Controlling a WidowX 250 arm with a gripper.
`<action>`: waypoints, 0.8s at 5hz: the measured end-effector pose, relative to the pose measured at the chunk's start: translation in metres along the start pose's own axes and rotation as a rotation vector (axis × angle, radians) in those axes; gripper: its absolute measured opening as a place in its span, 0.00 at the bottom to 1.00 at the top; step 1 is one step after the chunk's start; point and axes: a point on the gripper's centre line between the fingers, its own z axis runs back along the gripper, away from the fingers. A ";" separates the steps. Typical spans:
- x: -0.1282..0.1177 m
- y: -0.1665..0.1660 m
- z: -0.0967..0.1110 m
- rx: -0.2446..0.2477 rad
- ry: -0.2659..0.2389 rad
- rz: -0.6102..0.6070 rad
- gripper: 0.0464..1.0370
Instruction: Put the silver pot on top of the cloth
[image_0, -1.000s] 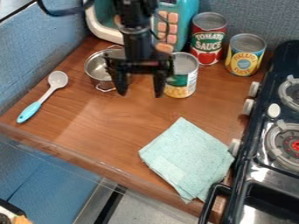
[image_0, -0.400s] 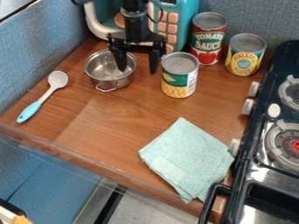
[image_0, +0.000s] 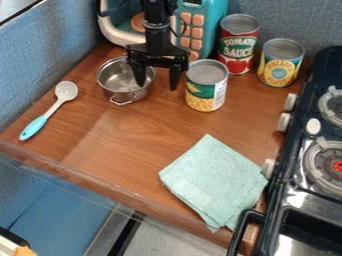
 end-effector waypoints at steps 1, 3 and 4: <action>0.001 0.003 -0.001 0.002 0.000 0.004 0.61; -0.002 0.006 -0.005 0.006 0.003 0.013 0.09; -0.005 0.007 -0.002 0.008 0.003 0.011 0.03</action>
